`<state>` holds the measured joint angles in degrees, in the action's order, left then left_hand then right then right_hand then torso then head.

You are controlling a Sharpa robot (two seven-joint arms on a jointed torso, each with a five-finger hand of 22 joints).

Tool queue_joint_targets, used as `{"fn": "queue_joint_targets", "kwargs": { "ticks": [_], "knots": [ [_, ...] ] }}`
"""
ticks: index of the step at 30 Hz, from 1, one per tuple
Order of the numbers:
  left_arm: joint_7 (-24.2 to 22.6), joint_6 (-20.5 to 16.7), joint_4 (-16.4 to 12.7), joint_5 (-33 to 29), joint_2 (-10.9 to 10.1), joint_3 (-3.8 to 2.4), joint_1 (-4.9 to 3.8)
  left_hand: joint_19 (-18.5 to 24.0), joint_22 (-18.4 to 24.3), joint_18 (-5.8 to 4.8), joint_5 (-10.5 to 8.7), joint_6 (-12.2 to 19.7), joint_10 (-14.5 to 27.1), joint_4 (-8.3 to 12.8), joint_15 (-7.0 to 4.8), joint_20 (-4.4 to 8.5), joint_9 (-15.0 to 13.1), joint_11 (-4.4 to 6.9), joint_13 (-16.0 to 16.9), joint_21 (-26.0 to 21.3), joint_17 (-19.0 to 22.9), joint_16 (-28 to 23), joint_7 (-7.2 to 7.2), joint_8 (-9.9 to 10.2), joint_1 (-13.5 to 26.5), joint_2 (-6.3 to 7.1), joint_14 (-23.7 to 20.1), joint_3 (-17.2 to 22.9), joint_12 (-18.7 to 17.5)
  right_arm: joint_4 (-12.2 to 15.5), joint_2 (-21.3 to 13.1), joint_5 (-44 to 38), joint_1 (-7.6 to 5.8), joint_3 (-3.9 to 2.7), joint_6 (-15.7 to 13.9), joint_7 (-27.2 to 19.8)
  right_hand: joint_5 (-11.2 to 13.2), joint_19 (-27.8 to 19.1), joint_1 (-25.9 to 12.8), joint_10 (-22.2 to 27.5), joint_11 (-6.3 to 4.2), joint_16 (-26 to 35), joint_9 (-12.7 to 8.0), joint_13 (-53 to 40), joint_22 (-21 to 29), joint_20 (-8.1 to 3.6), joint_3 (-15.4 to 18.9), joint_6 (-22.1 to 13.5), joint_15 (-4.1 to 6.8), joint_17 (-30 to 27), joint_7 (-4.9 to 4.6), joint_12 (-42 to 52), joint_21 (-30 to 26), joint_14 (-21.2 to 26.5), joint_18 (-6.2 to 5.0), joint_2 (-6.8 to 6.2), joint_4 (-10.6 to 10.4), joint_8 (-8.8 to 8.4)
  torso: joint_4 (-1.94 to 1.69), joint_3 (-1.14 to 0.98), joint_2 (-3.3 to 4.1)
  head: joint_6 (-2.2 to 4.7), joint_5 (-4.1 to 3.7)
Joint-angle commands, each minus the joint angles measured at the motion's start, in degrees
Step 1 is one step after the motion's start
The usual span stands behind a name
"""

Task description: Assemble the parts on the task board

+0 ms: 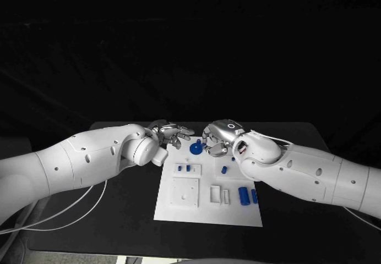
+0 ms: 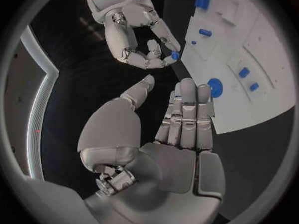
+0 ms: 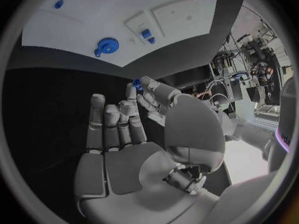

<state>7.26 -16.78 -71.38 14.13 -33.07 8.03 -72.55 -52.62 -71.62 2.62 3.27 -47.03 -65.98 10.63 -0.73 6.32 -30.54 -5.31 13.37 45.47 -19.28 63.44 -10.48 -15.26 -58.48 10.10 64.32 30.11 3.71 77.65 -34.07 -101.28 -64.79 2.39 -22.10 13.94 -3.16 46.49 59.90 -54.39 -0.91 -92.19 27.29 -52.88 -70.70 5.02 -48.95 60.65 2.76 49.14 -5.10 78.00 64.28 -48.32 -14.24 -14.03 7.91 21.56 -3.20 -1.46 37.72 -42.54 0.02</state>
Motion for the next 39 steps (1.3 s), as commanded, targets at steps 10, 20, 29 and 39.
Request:
{"fn": "queue_joint_targets", "kwargs": {
  "ticks": [10,20,29,39],
  "knots": [
    [1.16,-0.05,1.33,-2.12,1.95,0.63,0.51,-0.10,-0.03,3.25,-0.26,-1.82,1.16,0.27,0.44,-0.40,-0.24,-0.91,-0.65,-0.31,-0.05,-0.22,1.08,-1.09,-1.32,-0.70,0.41,-0.01,0.16,0.25,0.25,-0.11,-0.06,-0.27,-0.50,0.70,-0.01,0.35,0.18,-0.48,0.04,0.15,-0.03,0.07,0.08,0.07,-0.31,0.26,0.07,-0.09,-0.04,-0.22,0.34,-0.46,-0.76,-0.66,-0.25,-0.31,0.01,0.05,0.06,0.01,-0.32],
    [1.10,0.51,2.03,-3.20,2.72,0.68,0.92,-0.74,0.10,3.40,-0.24,-2.04,0.90,1.32,0.36,-0.37,0.17,-0.84,-1.60,-0.51,0.06,-0.84,1.18,-1.13,-2.24,-0.95,1.40,-0.21,0.21,0.33,0.50,-0.15,-0.19,-0.39,-0.46,0.76,-0.01,0.37,0.26,-0.50,0.05,0.18,-0.02,0.07,0.11,0.05,-0.39,0.27,0.09,-0.09,-0.04,-0.25,0.33,-0.49,-0.76,-0.71,-0.33,-0.33,0.04,0.12,0.10,0.10,-0.42],
    [1.13,1.25,2.31,-4.23,3.63,0.69,1.26,-1.10,0.08,3.43,-0.23,-2.34,0.26,1.84,0.21,-0.29,0.42,-0.68,-2.11,-0.56,0.03,-1.17,1.26,-1.24,-2.62,-1.40,1.89,-0.34,0.38,0.27,0.88,-0.17,-0.19,-0.42,-0.43,0.73,0.00,0.38,0.31,-0.52,0.06,0.21,-0.02,0.07,0.12,0.03,-0.43,0.27,0.11,-0.10,-0.05,-0.26,0.33,-0.51,-0.76,-0.78,-0.38,-0.36,-0.02,0.18,0.12,0.05,-0.50],
    [1.18,3.18,2.33,-5.59,4.13,0.69,1.61,-1.27,0.00,3.34,-0.25,-2.80,-0.47,2.17,0.04,-0.20,0.64,-0.51,-2.56,-0.61,-0.03,-1.45,1.41,-1.42,-2.48,-1.84,2.19,-0.69,0.49,0.13,1.11,-0.28,-0.19,-0.43,-0.45,0.80,0.00,0.39,0.36,-0.53,0.06,0.23,-0.02,0.08,0.14,0.02,-0.46,0.27,0.12,-0.11,-0.06,-0.28,0.32,-0.53,-0.76,-0.82,-0.43,-0.38,-0.03,0.15,0.14,0.00,-0.53]
  ]
}}
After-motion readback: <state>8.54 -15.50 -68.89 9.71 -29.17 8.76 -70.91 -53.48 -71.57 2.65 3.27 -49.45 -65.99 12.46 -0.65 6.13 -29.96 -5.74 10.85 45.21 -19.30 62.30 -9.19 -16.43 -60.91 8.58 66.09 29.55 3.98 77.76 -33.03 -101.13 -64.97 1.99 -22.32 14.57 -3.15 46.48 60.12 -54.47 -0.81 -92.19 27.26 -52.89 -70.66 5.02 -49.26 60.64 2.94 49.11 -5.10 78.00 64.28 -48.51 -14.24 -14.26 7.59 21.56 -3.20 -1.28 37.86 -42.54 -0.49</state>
